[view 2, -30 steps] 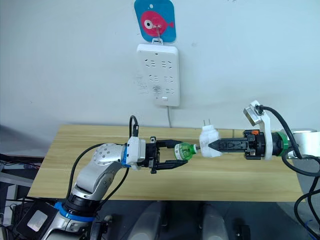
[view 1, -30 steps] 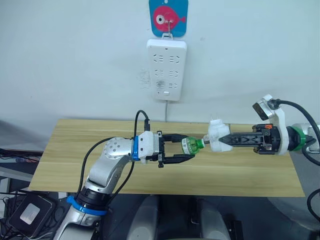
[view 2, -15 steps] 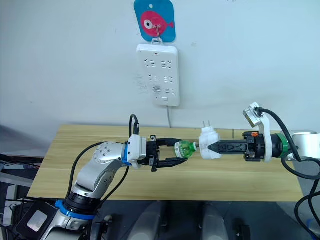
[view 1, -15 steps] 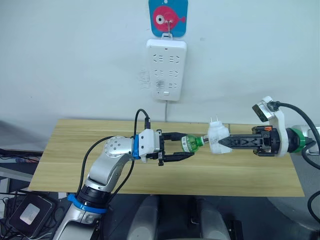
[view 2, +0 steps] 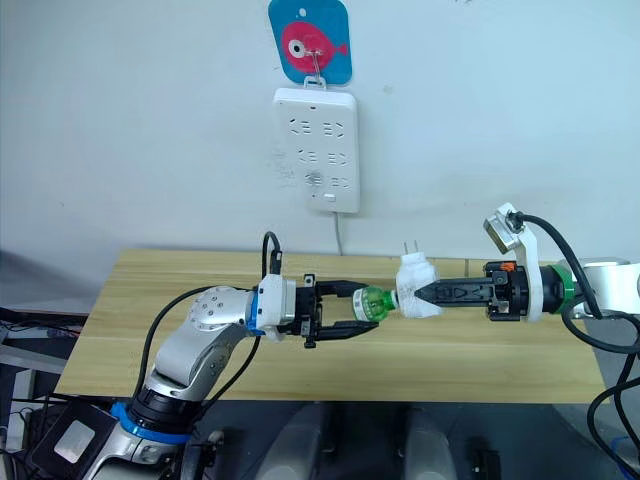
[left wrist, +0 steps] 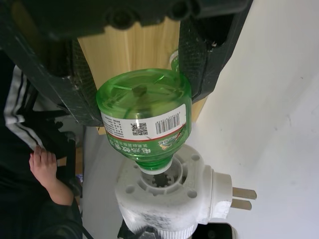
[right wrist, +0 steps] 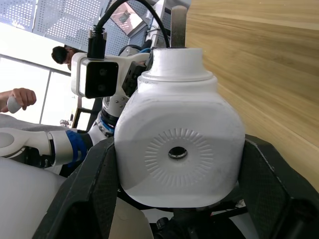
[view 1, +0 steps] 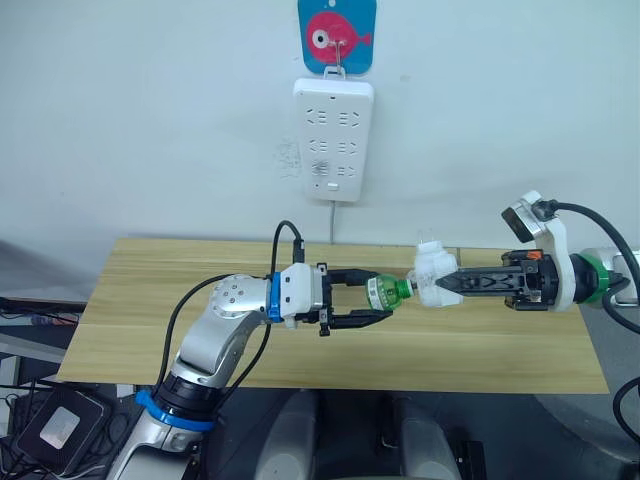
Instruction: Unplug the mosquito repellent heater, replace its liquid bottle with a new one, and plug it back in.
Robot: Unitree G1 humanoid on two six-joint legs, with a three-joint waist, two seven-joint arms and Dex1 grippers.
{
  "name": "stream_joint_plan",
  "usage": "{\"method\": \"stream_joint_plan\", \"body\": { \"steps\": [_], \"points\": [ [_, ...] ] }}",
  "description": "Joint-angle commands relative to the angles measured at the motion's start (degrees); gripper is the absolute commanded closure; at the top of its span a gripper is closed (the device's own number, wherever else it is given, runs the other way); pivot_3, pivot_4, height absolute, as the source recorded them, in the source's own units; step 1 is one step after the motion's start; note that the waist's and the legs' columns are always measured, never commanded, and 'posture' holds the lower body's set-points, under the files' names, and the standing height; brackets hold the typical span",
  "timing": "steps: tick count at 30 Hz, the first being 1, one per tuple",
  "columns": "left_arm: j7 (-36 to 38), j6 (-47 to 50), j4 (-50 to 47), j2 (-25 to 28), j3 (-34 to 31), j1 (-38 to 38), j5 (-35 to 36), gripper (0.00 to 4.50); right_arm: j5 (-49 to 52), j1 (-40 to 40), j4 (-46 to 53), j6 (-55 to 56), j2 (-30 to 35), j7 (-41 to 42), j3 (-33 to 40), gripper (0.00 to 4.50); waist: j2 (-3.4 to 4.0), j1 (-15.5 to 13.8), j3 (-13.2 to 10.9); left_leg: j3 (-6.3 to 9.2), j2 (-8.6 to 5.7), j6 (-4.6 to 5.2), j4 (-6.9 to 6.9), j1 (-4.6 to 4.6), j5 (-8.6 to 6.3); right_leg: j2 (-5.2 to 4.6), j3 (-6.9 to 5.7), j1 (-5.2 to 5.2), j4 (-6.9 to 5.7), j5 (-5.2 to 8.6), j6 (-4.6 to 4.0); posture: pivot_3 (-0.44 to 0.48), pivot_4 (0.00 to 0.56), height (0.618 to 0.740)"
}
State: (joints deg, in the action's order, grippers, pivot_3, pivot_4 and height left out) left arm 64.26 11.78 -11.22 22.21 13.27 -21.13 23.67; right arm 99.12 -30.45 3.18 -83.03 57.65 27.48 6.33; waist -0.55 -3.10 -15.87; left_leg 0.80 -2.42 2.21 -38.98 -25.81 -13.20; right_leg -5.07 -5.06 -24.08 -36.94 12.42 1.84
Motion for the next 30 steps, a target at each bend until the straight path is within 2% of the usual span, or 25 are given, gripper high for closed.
{"method": "stream_joint_plan", "body": {
  "steps": [1,17,21,22,30],
  "points": [
    [-0.28,-0.68,-1.86,-0.58,0.64,-0.98,0.24,2.28,1.53,0.45,3.57,0.53,0.36,0.54,0.38,1.51,0.00,0.03,0.00,0.00,0.00,0.00,0.00,0.00,0.00,0.00,0.00,0.00,0.00,0.00,0.00,0.075,0.248,0.740],
    [1.45,-2.55,-0.40,-2.12,4.23,-3.15,-2.86,2.28,1.21,-0.13,9.58,3.77,-3.08,-5.70,-2.99,1.51,0.00,0.03,0.00,-0.01,0.00,0.00,0.01,-0.01,0.00,0.01,-0.01,-0.01,0.00,0.00,0.00,0.064,0.251,0.740],
    [0.57,-3.60,1.25,-2.66,3.20,-2.98,-3.60,2.28,3.03,0.49,9.20,4.01,-2.57,-6.33,-3.31,0.15,-0.01,-0.03,-0.01,0.01,0.00,0.00,0.01,-0.01,0.00,0.00,-0.01,0.01,0.02,0.00,0.00,0.061,0.255,0.740],
    [-0.01,-3.40,1.65,-2.93,2.72,-2.95,-3.44,2.28,3.10,1.02,9.45,3.95,-2.14,-6.10,-3.29,0.02,-0.02,0.00,-0.01,0.00,-0.01,0.00,0.00,-0.02,0.00,-0.01,0.00,0.00,0.03,0.00,0.00,0.061,0.255,0.740],
    [-2.43,-1.03,2.33,-4.30,0.42,-4.17,-1.15,2.28,3.57,6.80,13.45,3.65,0.81,-3.29,-3.31,0.02,-0.02,0.11,-0.01,0.02,0.01,0.00,0.01,-0.02,0.00,-0.01,-0.02,0.00,0.02,0.00,0.00,0.061,0.256,0.740]
  ]
}}
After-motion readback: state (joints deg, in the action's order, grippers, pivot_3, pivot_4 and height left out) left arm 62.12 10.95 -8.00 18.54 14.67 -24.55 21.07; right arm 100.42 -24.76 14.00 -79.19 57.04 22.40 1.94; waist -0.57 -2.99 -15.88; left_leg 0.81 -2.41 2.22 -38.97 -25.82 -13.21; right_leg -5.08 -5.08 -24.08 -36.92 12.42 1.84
